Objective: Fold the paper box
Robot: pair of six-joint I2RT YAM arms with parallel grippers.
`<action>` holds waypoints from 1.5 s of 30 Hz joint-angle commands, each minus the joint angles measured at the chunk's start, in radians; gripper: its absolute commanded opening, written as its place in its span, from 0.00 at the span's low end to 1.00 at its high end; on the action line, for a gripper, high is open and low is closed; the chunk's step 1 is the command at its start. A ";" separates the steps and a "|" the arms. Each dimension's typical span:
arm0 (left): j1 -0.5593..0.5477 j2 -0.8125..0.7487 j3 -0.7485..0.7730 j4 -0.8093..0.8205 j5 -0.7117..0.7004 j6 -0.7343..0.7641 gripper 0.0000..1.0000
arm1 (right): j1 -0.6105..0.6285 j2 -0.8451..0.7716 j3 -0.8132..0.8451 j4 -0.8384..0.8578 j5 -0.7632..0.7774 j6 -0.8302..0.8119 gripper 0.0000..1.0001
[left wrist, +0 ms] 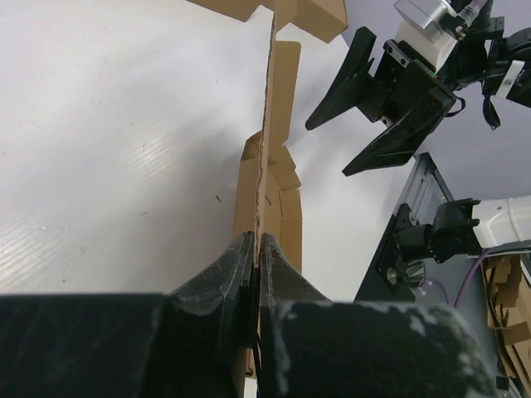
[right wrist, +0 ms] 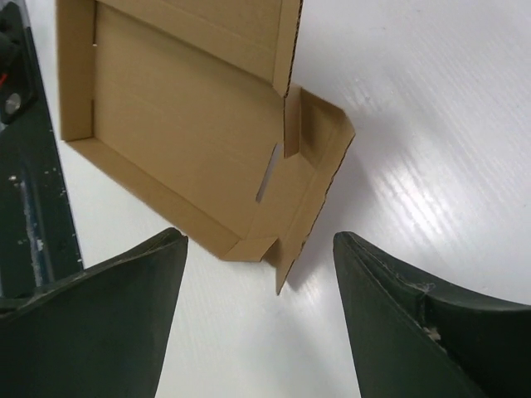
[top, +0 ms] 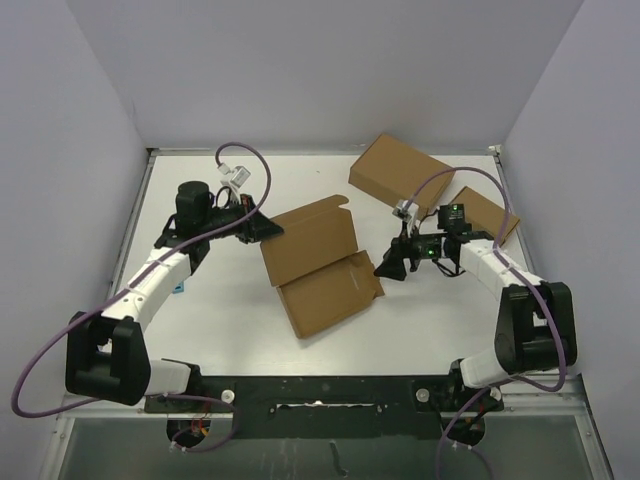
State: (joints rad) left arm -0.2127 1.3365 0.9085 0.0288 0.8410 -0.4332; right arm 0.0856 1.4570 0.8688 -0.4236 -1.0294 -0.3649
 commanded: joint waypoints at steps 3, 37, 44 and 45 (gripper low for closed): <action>0.012 -0.069 -0.008 0.086 -0.003 -0.012 0.00 | 0.044 0.067 0.026 0.158 0.133 0.043 0.70; 0.031 -0.064 -0.025 0.140 0.004 -0.057 0.00 | 0.134 0.108 0.135 0.060 0.217 0.088 0.01; 0.030 -0.045 -0.033 0.148 -0.048 -0.086 0.00 | 0.158 0.101 0.153 0.042 0.313 0.103 0.00; 0.030 -0.040 -0.035 0.149 -0.060 -0.092 0.00 | 0.169 0.101 0.155 0.039 0.325 0.099 0.00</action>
State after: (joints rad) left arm -0.1806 1.2942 0.8738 0.1291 0.8200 -0.4999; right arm 0.2184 1.5986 0.9714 -0.3988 -0.7341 -0.2729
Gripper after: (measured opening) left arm 0.020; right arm 0.052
